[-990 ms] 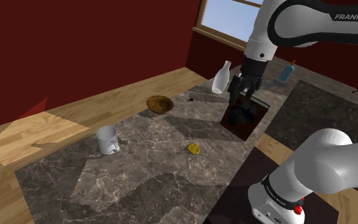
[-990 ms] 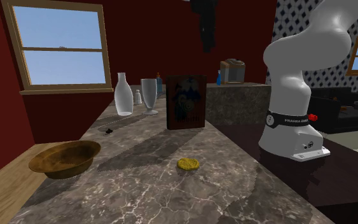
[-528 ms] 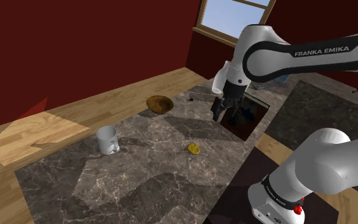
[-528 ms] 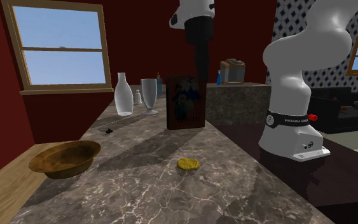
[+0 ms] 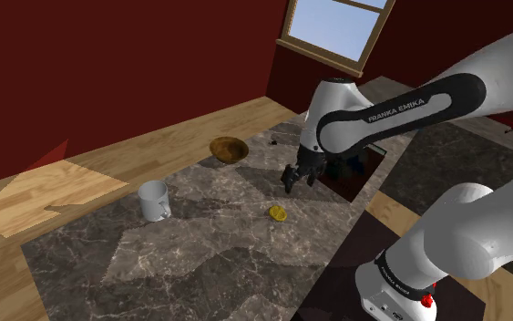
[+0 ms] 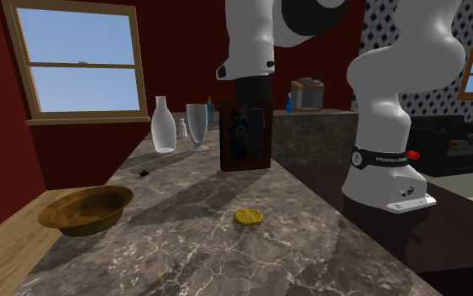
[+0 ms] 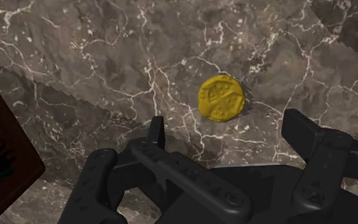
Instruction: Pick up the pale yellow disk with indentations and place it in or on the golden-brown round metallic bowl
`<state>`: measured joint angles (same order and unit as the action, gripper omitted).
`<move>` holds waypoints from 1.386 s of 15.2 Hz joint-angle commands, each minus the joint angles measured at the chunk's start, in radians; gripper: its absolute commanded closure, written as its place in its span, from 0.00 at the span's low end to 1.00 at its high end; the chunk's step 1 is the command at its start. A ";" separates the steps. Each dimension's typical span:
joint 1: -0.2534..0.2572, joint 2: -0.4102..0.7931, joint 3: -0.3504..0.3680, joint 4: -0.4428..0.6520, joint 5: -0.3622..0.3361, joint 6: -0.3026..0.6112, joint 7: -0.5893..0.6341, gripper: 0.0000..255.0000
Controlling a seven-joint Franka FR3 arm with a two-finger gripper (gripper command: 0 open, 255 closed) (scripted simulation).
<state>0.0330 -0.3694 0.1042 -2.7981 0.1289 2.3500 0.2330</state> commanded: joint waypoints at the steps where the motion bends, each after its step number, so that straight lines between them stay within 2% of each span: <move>1: 0.009 0.082 0.021 -0.012 0.005 0.105 0.022 0.00; 4: 0.009 0.226 0.044 -0.002 -0.009 0.251 0.056 0.00; 7: 0.006 0.374 0.059 0.024 -0.053 0.383 0.108 0.00; 15: 0.013 0.515 0.045 0.033 -0.096 0.516 0.139 0.00; 21: 0.013 0.515 0.045 0.033 -0.096 0.516 0.139 0.00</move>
<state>0.0461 0.1457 0.1489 -2.7654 0.0333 2.8655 0.3717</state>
